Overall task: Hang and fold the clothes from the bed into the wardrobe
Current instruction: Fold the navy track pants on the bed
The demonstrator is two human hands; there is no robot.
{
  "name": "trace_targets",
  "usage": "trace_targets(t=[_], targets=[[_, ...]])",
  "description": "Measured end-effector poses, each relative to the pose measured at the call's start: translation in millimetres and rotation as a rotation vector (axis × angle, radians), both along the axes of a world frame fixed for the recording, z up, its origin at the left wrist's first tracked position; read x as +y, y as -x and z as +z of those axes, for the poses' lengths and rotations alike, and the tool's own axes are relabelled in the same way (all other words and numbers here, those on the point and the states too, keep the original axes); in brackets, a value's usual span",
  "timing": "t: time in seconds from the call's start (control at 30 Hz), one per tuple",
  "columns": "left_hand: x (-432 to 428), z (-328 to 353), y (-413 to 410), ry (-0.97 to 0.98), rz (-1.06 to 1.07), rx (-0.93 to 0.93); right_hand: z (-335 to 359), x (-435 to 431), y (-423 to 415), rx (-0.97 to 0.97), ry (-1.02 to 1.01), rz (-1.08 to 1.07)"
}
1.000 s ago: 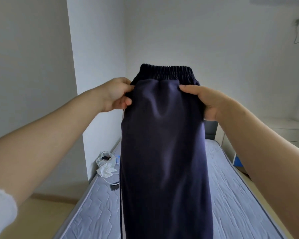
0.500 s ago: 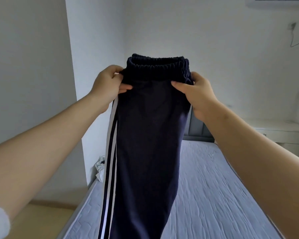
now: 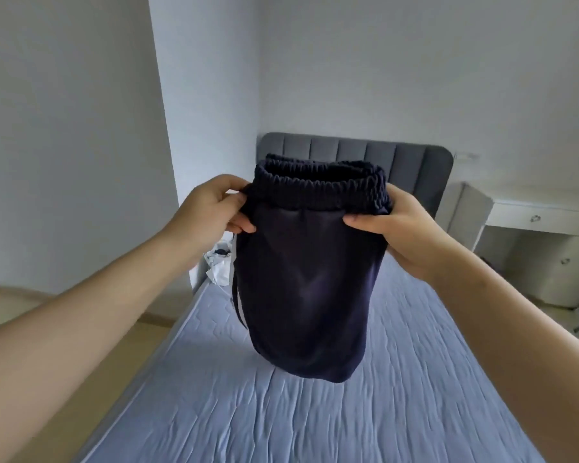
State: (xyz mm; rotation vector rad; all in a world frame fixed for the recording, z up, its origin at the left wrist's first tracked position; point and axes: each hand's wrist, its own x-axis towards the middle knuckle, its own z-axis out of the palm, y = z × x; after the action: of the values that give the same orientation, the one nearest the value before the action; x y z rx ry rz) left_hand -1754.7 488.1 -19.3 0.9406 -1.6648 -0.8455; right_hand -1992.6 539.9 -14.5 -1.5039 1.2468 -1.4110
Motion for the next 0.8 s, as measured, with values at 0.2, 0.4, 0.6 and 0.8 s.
trace_targets(t=[0.2,0.4,0.6,0.8], targets=[[19,-132,0,-0.307,-0.090,-0.071,-123,23,7,-0.032,-0.376,0.121],[41,-238,-3,-0.680,-0.128,-0.138,-236,46,6,-0.153,-0.693,0.178],[44,-315,3,-0.884,-0.014,-0.223,-316,50,5,-0.210,-0.912,0.159],[14,-383,15,-0.947,0.021,-0.272,-390,19,14,-0.207,-0.984,0.023]])
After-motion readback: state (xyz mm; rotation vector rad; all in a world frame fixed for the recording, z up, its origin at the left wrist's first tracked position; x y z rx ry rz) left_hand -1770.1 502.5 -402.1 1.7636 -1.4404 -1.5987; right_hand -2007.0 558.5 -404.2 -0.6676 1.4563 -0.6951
